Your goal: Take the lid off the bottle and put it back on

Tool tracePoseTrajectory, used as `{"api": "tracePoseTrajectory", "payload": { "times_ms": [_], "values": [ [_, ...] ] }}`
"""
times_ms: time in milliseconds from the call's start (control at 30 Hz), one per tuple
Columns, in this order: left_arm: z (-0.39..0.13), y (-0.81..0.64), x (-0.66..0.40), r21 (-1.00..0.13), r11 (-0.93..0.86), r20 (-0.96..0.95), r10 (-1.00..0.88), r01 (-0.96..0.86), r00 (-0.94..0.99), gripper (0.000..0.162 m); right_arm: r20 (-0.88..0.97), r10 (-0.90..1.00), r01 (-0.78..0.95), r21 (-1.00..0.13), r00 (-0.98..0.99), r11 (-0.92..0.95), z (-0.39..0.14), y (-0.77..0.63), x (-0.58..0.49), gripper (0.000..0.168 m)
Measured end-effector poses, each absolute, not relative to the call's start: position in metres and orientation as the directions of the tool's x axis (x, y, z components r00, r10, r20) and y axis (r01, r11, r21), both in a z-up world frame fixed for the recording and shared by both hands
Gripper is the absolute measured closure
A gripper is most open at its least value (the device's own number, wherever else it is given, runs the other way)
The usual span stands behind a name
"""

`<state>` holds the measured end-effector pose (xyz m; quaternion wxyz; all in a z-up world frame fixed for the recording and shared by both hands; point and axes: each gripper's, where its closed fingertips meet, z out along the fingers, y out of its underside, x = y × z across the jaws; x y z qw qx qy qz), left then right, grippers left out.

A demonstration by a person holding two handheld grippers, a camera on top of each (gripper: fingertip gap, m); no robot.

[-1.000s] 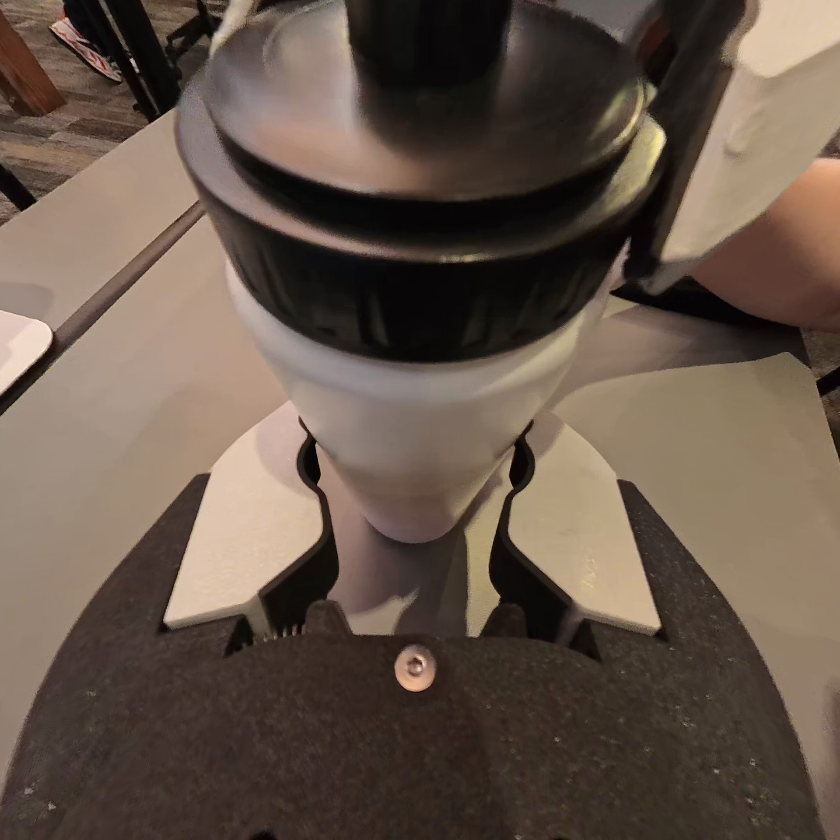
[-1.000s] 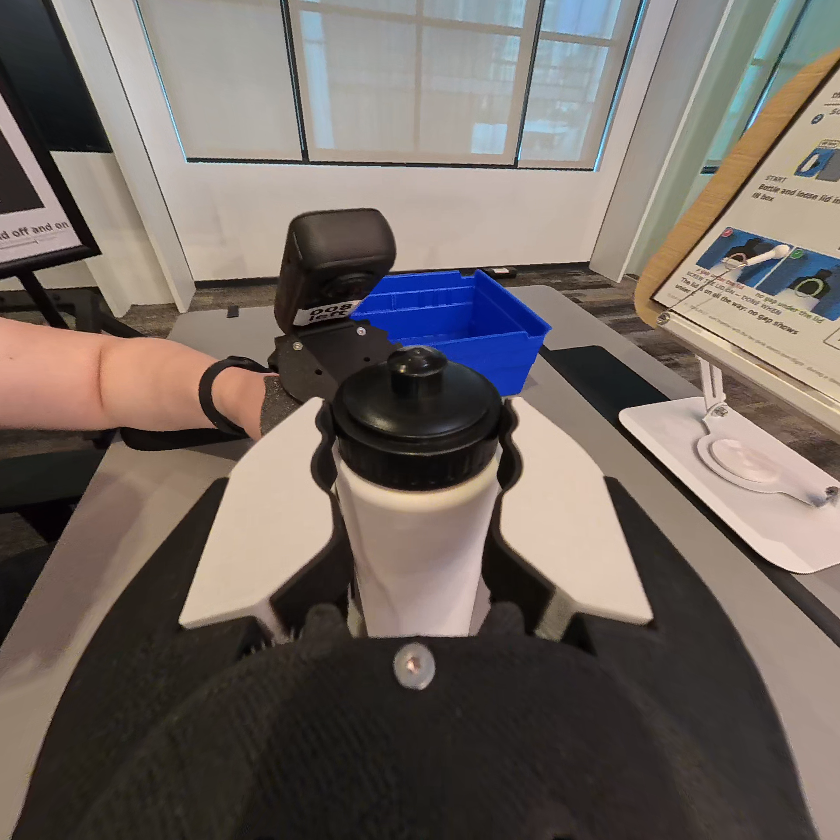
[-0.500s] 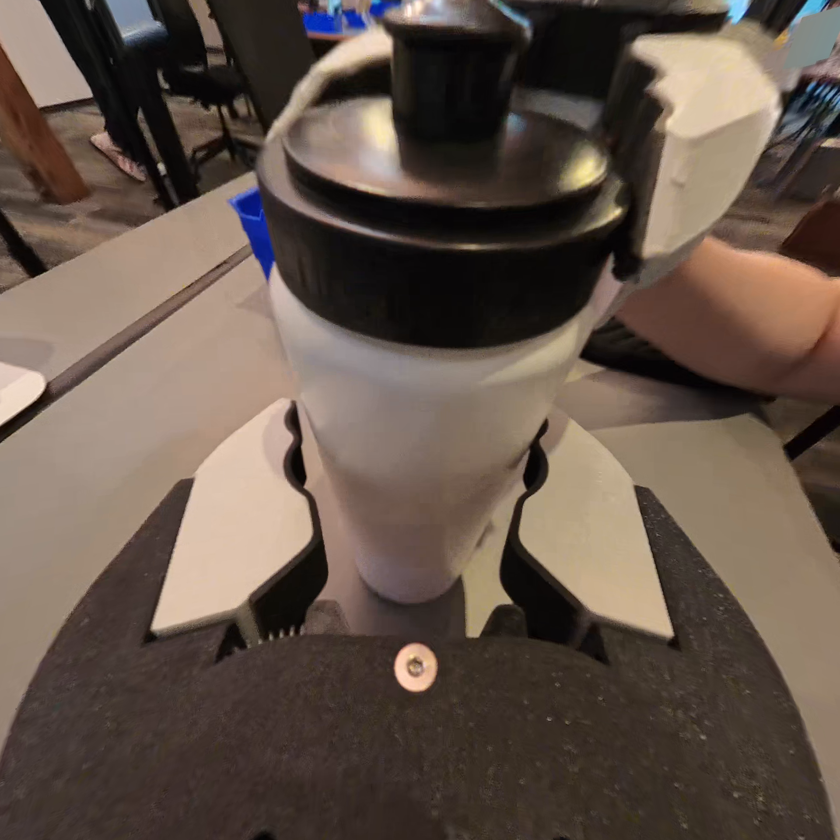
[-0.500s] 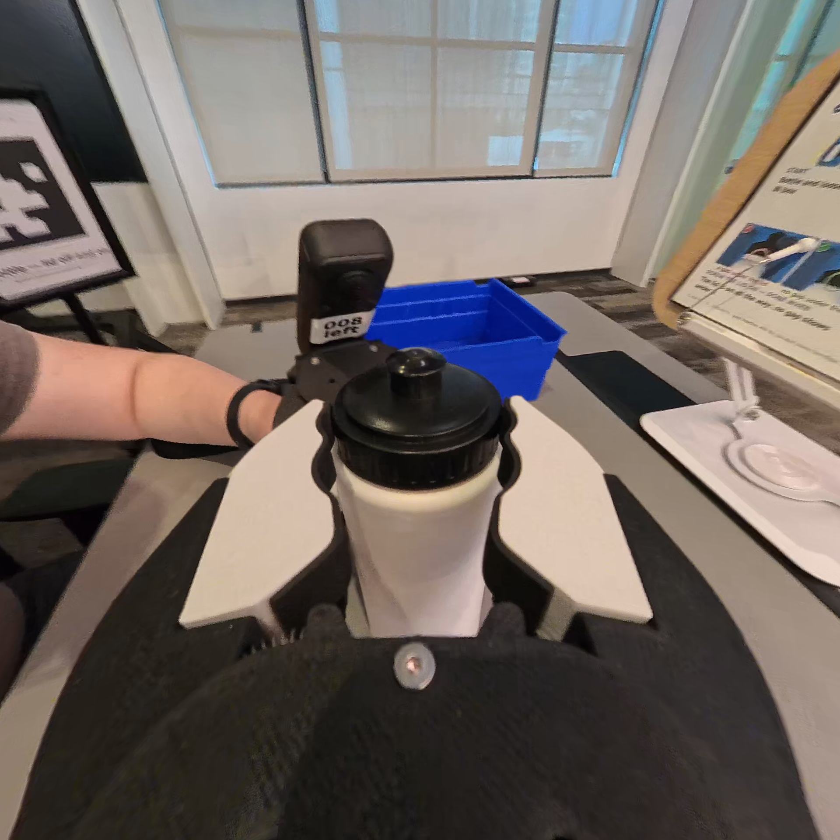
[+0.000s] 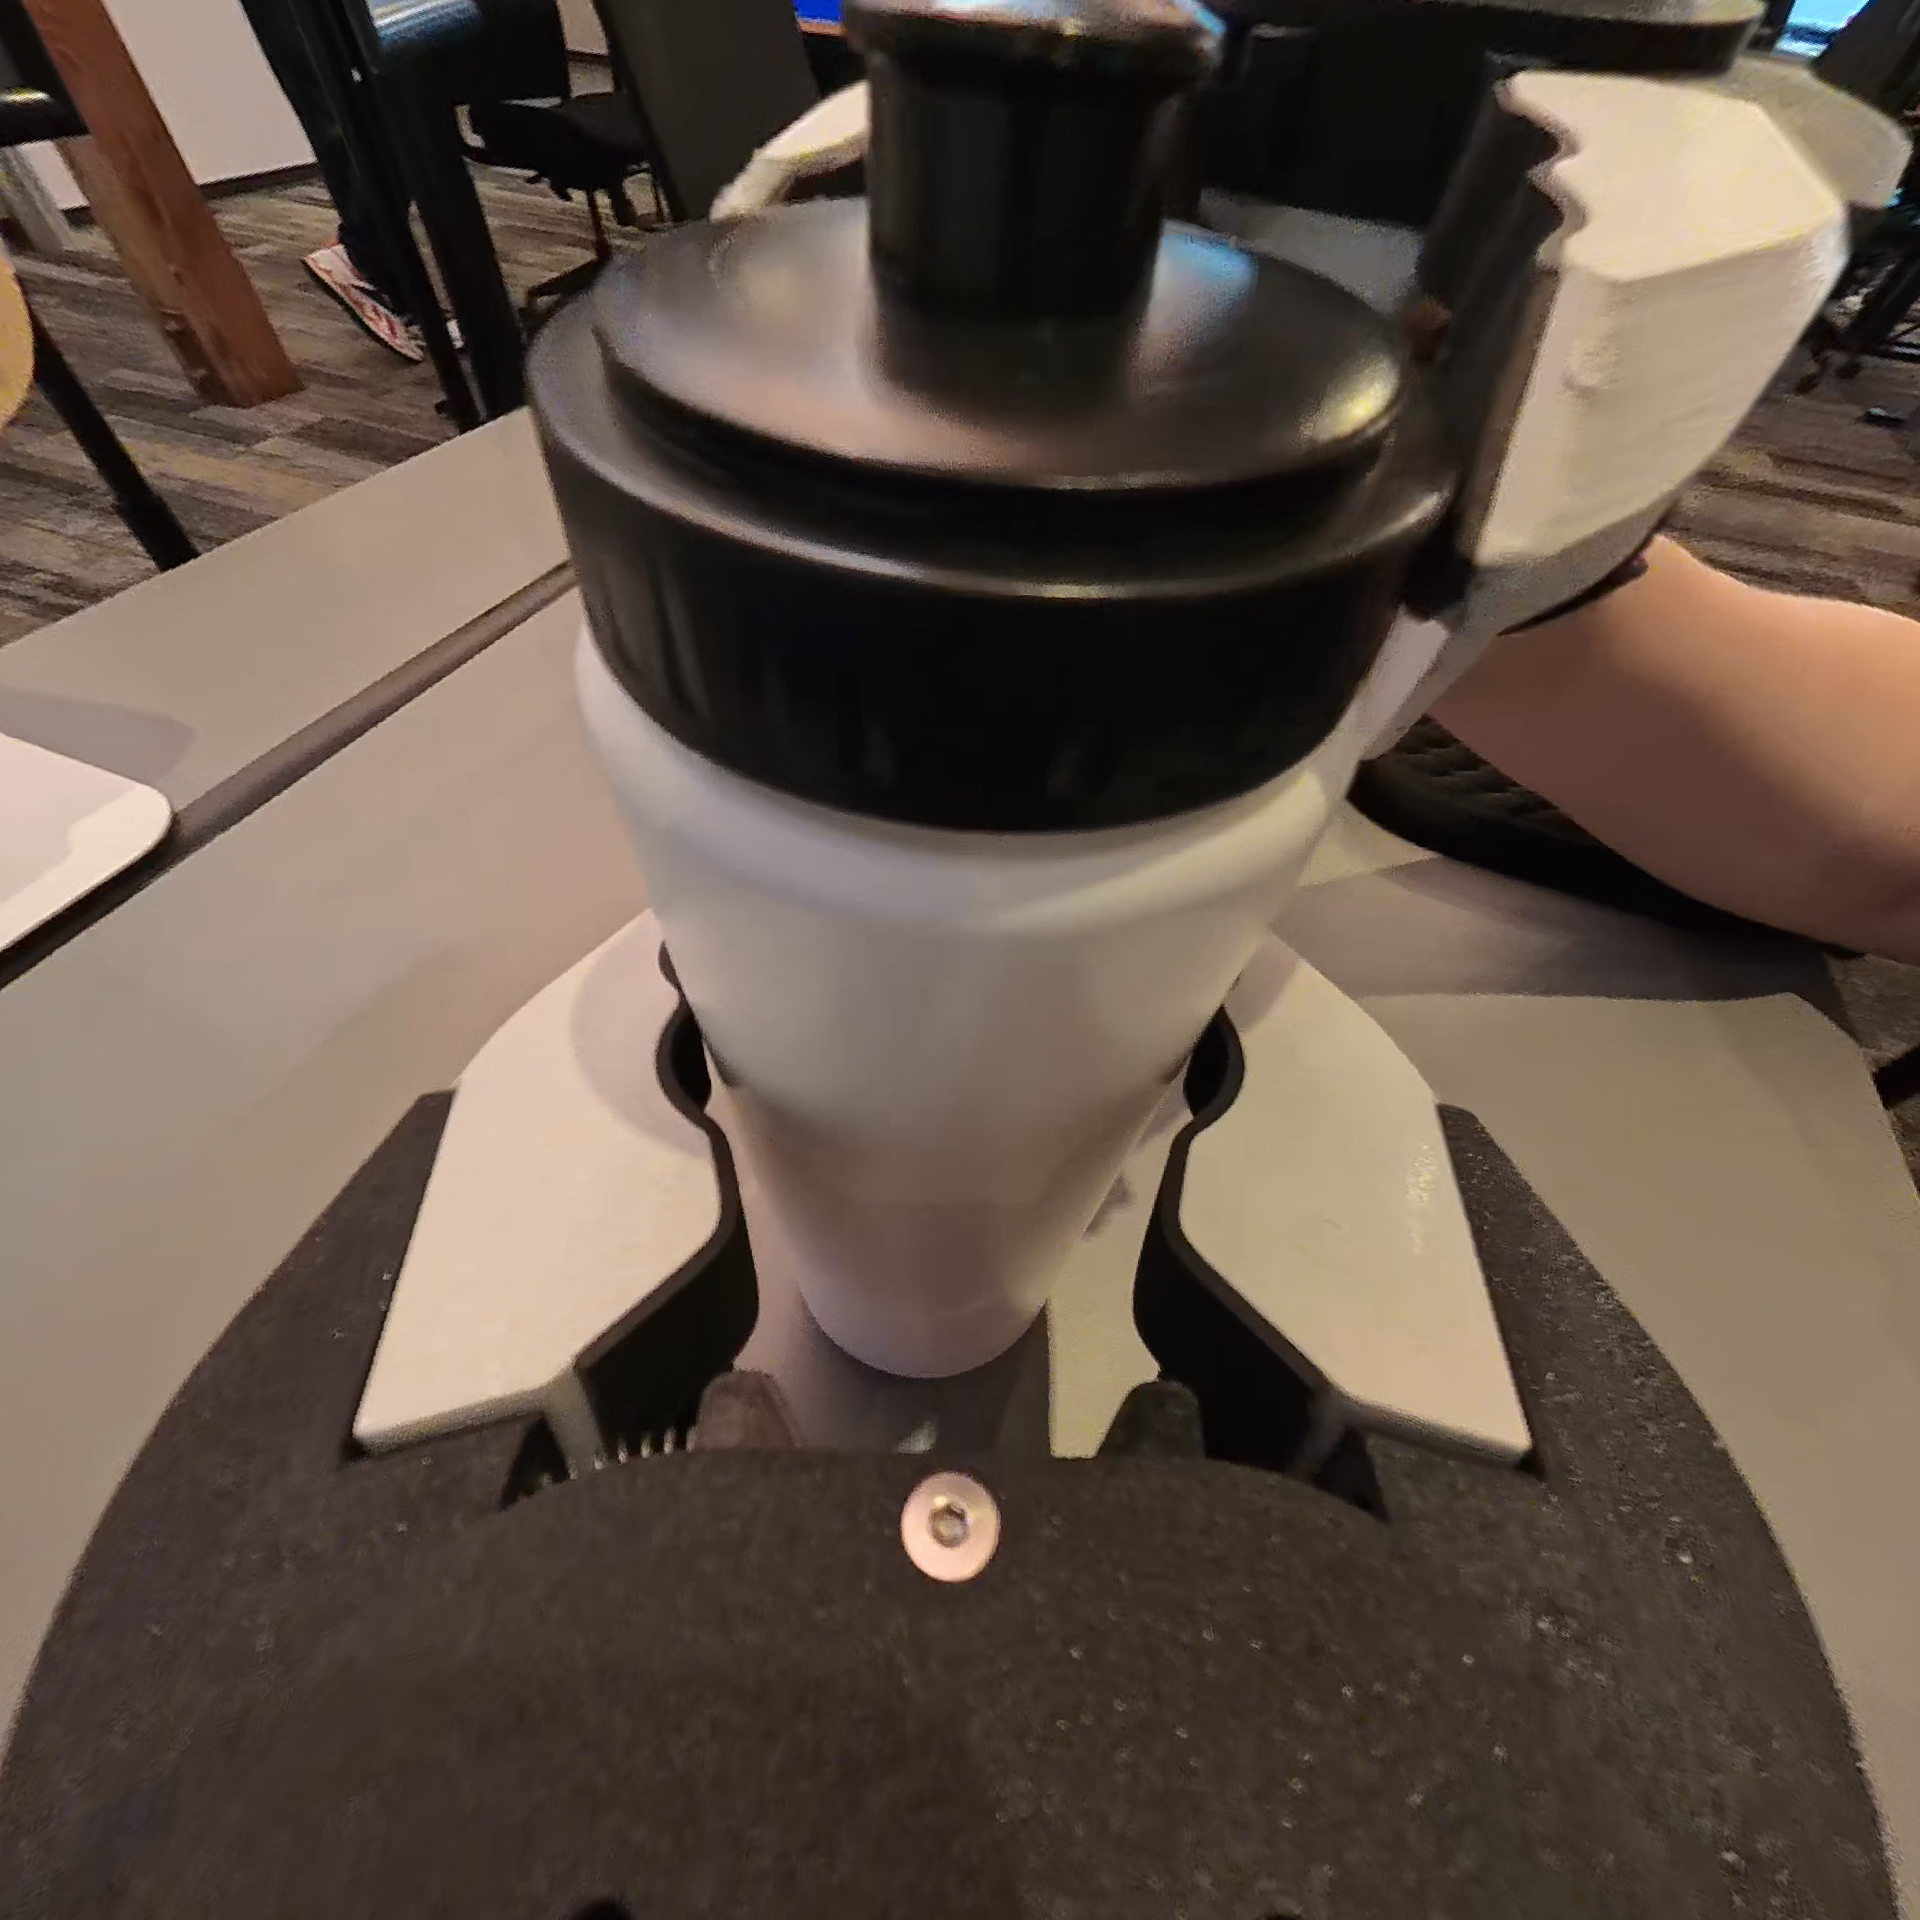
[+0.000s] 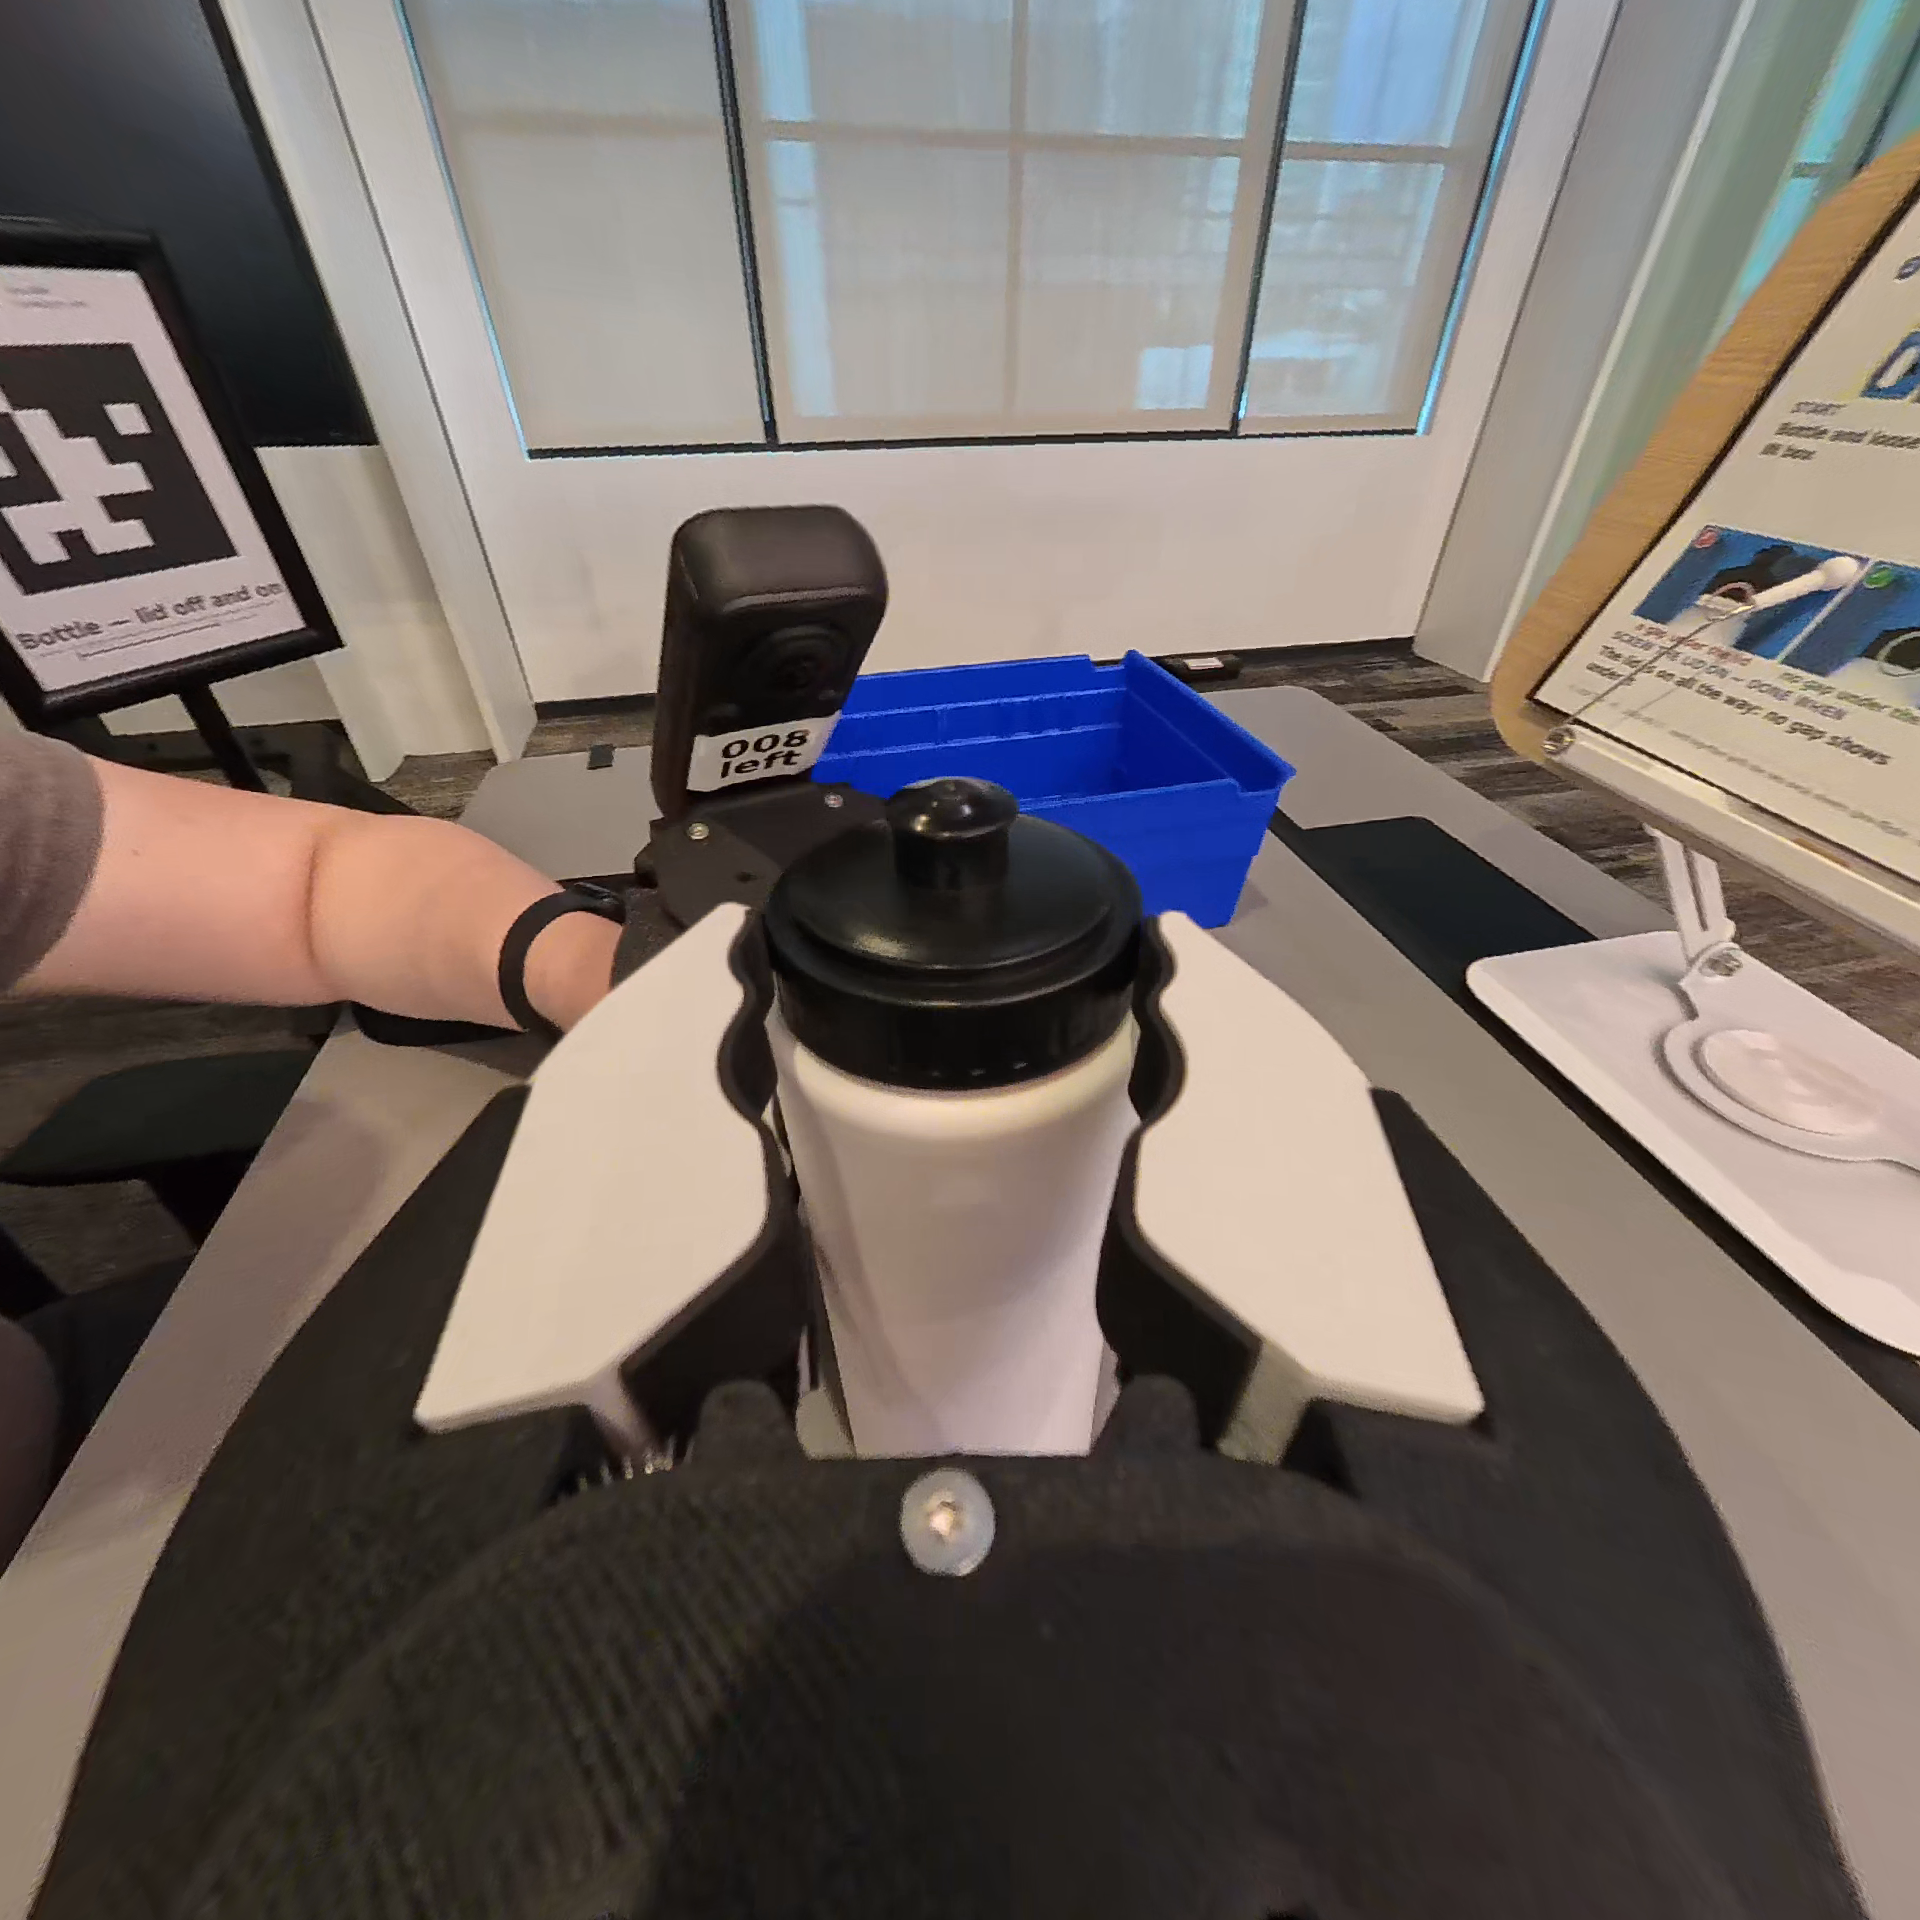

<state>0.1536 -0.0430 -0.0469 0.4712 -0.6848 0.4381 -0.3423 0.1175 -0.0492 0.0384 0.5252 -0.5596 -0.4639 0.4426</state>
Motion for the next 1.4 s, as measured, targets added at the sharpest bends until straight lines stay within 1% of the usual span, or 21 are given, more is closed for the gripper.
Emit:
{"api": "tracePoseTrajectory", "payload": {
  "times_ms": [167, 267, 467, 833, 900, 967, 1000, 1033, 1067, 1100, 1167, 1267, 1333, 1367, 1400],
  "values": [
    [-0.046, -0.037, 0.15, -0.941, -0.168, 0.022, -0.895, -0.292, 0.445, 0.076, 0.003, 0.971, 0.064, -0.998, 0.239, -0.013, 0.039, -0.044, 0.119, 0.099],
    [-0.046, -0.036, 0.15, -0.938, -0.181, 0.035, -0.898, -0.294, 0.439, 0.076, -0.014, 0.968, 0.049, -0.998, 0.251, -0.027, 0.039, -0.041, 0.119, 0.099],
    [-0.043, -0.041, 0.155, -0.96, -0.141, 0.05, -0.937, -0.243, 0.346, 0.075, -0.033, 0.987, 0.041, -0.998, 0.156, -0.04, 0.037, -0.044, 0.123, 0.099],
    [-0.046, -0.035, 0.155, -0.945, -0.163, 0.031, -0.908, -0.283, 0.417, 0.077, -0.019, 0.982, 0.05, -0.998, 0.189, -0.029, 0.037, -0.04, 0.127, 0.099],
    [-0.045, -0.032, 0.153, -0.944, -0.179, 0.034, -0.889, -0.278, 0.456, 0.077, -0.001, 0.976, 0.054, -0.998, 0.22, -0.013, 0.037, -0.037, 0.127, 0.1],
    [-0.045, -0.022, 0.149, -0.944, -0.202, 0.032, -0.843, -0.261, 0.537, 0.076, 0.007, 0.961, 0.08, -0.997, 0.278, -0.016, 0.035, -0.029, 0.128, 0.102],
    [-0.045, -0.018, 0.145, -0.944, -0.209, 0.024, -0.815, -0.256, 0.579, 0.076, 0.001, 0.945, 0.102, -0.994, 0.328, -0.034, 0.032, -0.023, 0.13, 0.097],
    [-0.046, -0.016, 0.143, -0.943, -0.213, 0.017, -0.799, -0.257, 0.601, 0.076, -0.012, 0.925, 0.124, -0.99, 0.38, -0.064, 0.03, -0.017, 0.131, 0.084],
    [-0.048, -0.015, 0.14, -0.938, -0.221, 0.007, -0.782, -0.266, 0.623, 0.077, -0.033, 0.908, 0.135, -0.986, 0.418, -0.097, 0.03, -0.015, 0.133, 0.079],
    [-0.051, -0.013, 0.136, -0.93, -0.233, -0.006, -0.763, -0.283, 0.647, 0.077, -0.05, 0.893, 0.134, -0.983, 0.447, -0.122, 0.032, -0.015, 0.133, 0.079],
    [-0.06, -0.009, 0.132, -0.918, -0.256, -0.021, -0.733, -0.304, 0.68, 0.068, -0.055, 0.864, 0.149, -0.977, 0.5, -0.149, 0.033, -0.018, 0.13, 0.079],
    [-0.066, -0.012, 0.138, -0.918, -0.281, 0.025, -0.744, -0.279, 0.668, 0.068, 0.016, 0.813, 0.254, -0.953, 0.581, -0.163, 0.018, -0.023, 0.121, 0.079],
    [-0.063, -0.014, 0.141, -0.927, -0.28, 0.05, -0.751, -0.249, 0.658, 0.067, 0.086, 0.777, 0.295, -0.946, 0.624, -0.132, 0.009, -0.019, 0.118, 0.08],
    [-0.059, -0.015, 0.14, -0.934, -0.27, 0.054, -0.753, -0.234, 0.656, 0.066, 0.117, 0.775, 0.309, -0.945, 0.621, -0.105, 0.008, -0.018, 0.117, 0.089],
    [-0.055, -0.016, 0.139, -0.939, -0.258, 0.051, -0.757, -0.227, 0.651, 0.066, 0.129, 0.786, 0.316, -0.945, 0.604, -0.088, 0.007, -0.018, 0.117, 0.09]
  ]
}}
